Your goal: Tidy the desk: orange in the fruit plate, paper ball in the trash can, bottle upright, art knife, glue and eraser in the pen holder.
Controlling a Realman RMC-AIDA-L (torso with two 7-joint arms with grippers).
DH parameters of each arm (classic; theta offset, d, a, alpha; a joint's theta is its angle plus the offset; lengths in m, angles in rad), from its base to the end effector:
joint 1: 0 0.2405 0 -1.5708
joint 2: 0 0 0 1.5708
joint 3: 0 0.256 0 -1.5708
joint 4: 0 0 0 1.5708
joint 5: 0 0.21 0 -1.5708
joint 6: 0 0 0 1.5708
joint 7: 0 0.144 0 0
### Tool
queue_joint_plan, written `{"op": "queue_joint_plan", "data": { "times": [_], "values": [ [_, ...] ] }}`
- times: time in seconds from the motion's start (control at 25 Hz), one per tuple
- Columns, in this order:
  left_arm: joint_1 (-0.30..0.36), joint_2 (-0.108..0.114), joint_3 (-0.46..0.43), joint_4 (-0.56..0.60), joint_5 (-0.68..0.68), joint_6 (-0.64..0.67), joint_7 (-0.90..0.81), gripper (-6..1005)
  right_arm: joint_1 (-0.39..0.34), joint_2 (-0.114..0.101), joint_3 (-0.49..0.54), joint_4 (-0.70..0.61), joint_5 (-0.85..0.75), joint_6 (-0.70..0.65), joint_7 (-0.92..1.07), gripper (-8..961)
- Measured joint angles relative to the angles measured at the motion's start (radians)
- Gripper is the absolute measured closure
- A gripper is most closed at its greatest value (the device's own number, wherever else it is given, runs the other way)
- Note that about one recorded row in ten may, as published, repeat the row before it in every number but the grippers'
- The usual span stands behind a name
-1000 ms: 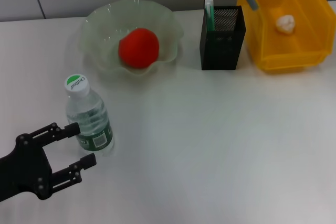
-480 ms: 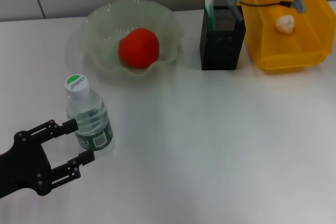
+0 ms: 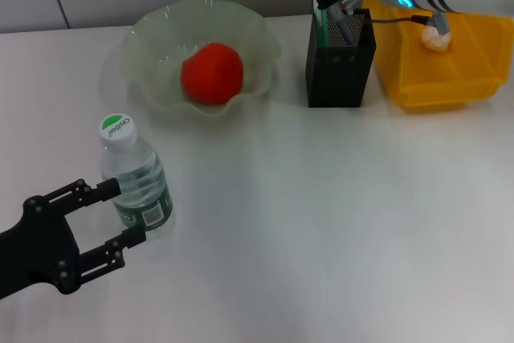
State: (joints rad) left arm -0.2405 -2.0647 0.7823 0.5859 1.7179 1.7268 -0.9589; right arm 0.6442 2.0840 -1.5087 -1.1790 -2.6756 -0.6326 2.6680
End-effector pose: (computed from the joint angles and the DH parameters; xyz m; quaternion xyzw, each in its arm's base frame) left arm -0.3067 0.2407 0.0062 -0.9165 -0.1269 -0.3300 0.1873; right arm 0.1410 0.4489 0.0006 -0.8666 0.2129 0.0367 0.4499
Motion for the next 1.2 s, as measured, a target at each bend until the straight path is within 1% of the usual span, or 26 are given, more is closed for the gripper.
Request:
{"op": "queue_joint_plan", "data": {
  "times": [0.16, 0.36, 0.6, 0.64, 0.72, 0.76, 0.8, 0.84, 0.92, 0.96, 1.0, 1.04, 1.08, 1.12, 1.16, 1.2],
  "values": [
    [-0.003, 0.000, -0.008, 0.000, 0.000, 0.000, -0.001, 302, -0.011, 0.001, -0.021, -0.010, 0.000, 0.009, 0.000, 830],
    [-0.007, 0.000, -0.009, -0.001, 0.000, 0.000, -0.002, 301, -0.012, 0.000, -0.022, -0.009, 0.000, 0.014, 0.000, 726],
    [-0.011, 0.000, -0.010, -0.001, 0.000, 0.001, -0.010, 301, -0.030, -0.001, -0.021, -0.037, -0.003, 0.009, -0.001, 532],
    [-0.012, 0.000, -0.012, -0.002, 0.000, 0.002, -0.013, 301, -0.053, -0.002, -0.022, -0.072, -0.002, -0.006, -0.001, 500],
    [-0.012, 0.000, -0.012, -0.002, 0.000, 0.003, -0.015, 301, -0.066, -0.002, -0.022, -0.093, -0.001, -0.021, -0.001, 449],
    [-0.012, 0.001, -0.012, -0.002, 0.000, 0.003, -0.032, 302, -0.104, -0.003, -0.022, -0.154, 0.011, -0.075, -0.002, 423],
    [-0.012, 0.001, -0.012, -0.002, 0.000, 0.003, -0.032, 302, -0.104, -0.003, -0.022, -0.154, 0.011, -0.075, -0.002, 398],
    [-0.012, 0.001, -0.012, -0.002, 0.000, 0.003, -0.043, 302, -0.123, -0.004, -0.021, -0.185, 0.025, -0.107, -0.010, 372],
    [-0.012, 0.003, -0.012, -0.001, 0.000, 0.003, -0.058, 302, -0.171, -0.004, -0.008, -0.246, 0.084, -0.165, -0.052, 372],
    [-0.011, 0.004, -0.013, 0.000, 0.000, 0.004, -0.064, 302, -0.230, -0.003, 0.024, -0.303, 0.199, -0.223, -0.148, 372],
    [-0.011, 0.004, -0.013, 0.000, 0.000, 0.004, -0.064, 302, -0.230, -0.003, 0.024, -0.303, 0.199, -0.223, -0.148, 372],
    [-0.011, 0.004, -0.013, 0.001, 0.000, 0.004, -0.065, 302, -0.281, -0.004, 0.082, -0.338, 0.365, -0.300, -0.280, 372],
    [-0.011, 0.004, -0.014, 0.000, 0.000, 0.005, -0.065, 302, -0.281, -0.004, 0.082, -0.338, 0.365, -0.300, -0.280, 372],
    [-0.011, 0.004, -0.015, 0.000, 0.000, 0.006, -0.065, 302, -0.300, -0.005, 0.132, -0.342, 0.462, -0.360, -0.351, 372],
    [-0.011, 0.004, -0.018, -0.001, 0.000, 0.008, -0.066, 302, -0.317, -0.007, 0.243, -0.327, 0.628, -0.504, -0.480, 373],
    [-0.011, 0.004, -0.018, -0.001, 0.000, 0.008, -0.066, 302, -0.317, -0.007, 0.243, -0.327, 0.628, -0.504, -0.480, 373]
  ]
}}
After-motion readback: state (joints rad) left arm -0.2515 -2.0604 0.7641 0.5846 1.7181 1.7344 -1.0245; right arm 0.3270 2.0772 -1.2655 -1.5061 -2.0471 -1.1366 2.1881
